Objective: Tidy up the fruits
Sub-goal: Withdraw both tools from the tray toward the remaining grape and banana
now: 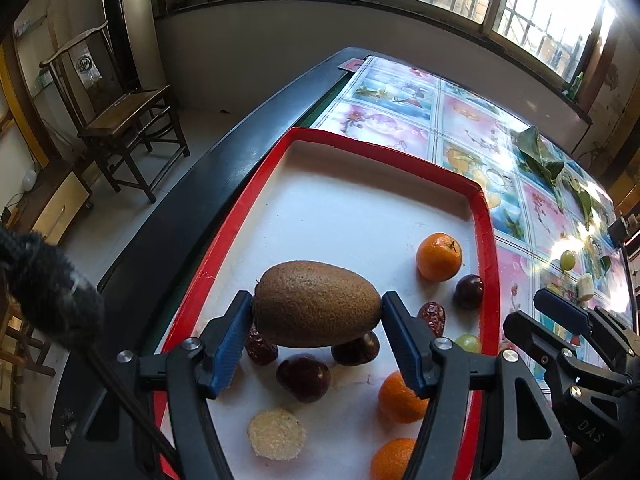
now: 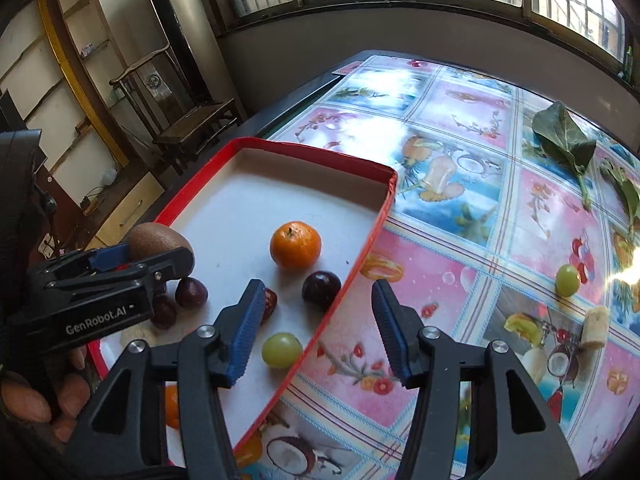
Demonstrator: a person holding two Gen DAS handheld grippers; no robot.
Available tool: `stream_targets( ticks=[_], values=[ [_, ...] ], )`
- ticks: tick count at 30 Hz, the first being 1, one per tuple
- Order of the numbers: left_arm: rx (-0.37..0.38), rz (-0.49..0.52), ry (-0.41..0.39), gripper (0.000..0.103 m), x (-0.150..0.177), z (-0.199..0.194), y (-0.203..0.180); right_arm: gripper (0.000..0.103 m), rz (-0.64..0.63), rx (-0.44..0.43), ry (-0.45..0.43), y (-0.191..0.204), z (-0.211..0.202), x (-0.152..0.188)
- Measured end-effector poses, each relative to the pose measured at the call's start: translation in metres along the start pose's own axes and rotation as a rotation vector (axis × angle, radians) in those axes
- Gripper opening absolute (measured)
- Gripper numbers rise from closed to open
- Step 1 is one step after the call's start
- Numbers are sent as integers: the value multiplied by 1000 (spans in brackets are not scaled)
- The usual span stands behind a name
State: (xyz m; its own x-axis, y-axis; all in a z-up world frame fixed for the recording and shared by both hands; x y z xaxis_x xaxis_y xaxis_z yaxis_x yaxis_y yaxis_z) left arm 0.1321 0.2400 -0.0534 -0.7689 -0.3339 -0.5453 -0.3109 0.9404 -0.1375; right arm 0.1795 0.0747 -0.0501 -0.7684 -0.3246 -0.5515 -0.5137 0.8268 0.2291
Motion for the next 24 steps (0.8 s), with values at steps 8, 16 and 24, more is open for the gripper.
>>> stream_targets(
  ticks=[8, 16, 24],
  values=[
    [-16, 67, -99, 65, 4, -29, -24, 57, 83, 0, -21, -34, -33, 35],
    [13, 124, -151, 66, 6, -51, -54, 57, 181, 34, -11, -77, -51, 70],
    [62, 145, -117, 66, 13, -45, -80, 57, 268, 71, -20, -119, -66, 89]
  ],
)
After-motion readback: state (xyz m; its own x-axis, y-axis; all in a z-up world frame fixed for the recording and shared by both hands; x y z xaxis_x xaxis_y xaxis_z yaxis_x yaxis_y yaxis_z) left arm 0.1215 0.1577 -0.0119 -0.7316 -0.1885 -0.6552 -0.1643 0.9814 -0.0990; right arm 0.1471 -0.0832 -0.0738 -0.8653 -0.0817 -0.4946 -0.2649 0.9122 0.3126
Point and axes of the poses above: each gripper's, at about its wrist camera, not at the fingertips, and z roughly the way its jaws point, y to its left, x to its underside, the point moved 1 cm from there along z, roughly the way its jaws point, and after that the axes turned 4 degrees about x, right-handed, at the moved point
